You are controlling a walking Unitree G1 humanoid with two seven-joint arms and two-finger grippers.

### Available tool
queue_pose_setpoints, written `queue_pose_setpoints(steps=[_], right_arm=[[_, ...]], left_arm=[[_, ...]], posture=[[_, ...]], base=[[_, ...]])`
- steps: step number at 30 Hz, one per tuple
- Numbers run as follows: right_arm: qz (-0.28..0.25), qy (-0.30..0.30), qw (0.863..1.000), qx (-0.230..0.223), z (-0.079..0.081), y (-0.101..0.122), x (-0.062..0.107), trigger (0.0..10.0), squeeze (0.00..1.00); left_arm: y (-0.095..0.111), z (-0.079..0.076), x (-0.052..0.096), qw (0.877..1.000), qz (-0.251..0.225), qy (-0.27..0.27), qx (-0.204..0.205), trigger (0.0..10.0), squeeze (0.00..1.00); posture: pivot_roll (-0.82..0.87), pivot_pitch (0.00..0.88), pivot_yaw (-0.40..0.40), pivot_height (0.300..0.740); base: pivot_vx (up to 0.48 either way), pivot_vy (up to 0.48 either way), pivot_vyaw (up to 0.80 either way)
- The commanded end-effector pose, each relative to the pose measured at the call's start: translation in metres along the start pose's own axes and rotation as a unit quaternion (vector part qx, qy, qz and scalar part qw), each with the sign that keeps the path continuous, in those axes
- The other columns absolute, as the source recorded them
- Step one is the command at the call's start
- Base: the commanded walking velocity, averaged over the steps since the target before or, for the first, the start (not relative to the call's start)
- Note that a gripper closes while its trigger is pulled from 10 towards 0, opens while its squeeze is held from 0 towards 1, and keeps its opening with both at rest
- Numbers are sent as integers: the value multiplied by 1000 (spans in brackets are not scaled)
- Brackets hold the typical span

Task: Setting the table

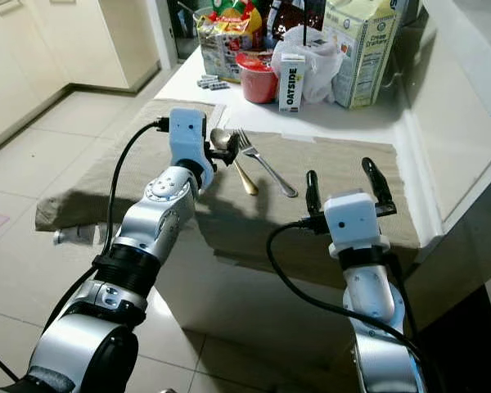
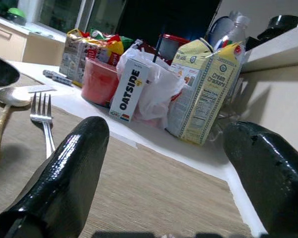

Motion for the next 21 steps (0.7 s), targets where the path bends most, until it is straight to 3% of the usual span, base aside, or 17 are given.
queue_pose_setpoints(steps=[1, 11, 13, 16, 21], right_arm=[[2, 9, 1000, -1, 5, 1, 0, 10000, 0], [-6, 9, 1000, 5, 6, 4, -1, 10000, 0], [-6, 7, 1000, 4, 7, 3, -2, 10000, 0], [-6, 4, 1000, 0, 7, 3, -4, 10000, 0], [-12, -10, 1000, -18, 8, 4, -16, 10000, 0]], left_arm=[[4, -39, 0, 999, 12, -32, 30, 10000, 0], [16, -67, -4, 996, 14, -81, 43, 10000, 0], [25, -69, -4, 996, -9, -86, 21, 10000, 0], [34, -66, -3, 996, -35, -83, 3, 10000, 0], [66, -45, 9, 985, -135, -74, -81, 10000, 0]], posture=[[-198, 18, 77, 728], [-211, 23, 81, 728], [-209, 24, 87, 728], [-209, 24, 87, 728], [-181, 18, 86, 728]], base=[[0, 0, 0], [0, 0, 0], [0, 0, 0], [0, 0, 0], [0, 0, 0]])
Point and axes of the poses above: a point about 5 cm out from each wrist's last joint towards the gripper, its own x axis pointing back from the gripper into the wrist, its own y axis along the axis of the wrist's last joint, z = x × y, the point moved 4 cm from there along -x, pointing out of the wrist towards the gripper, and after that the axes turned 11 degrees about -x, right-handed, at the moved point
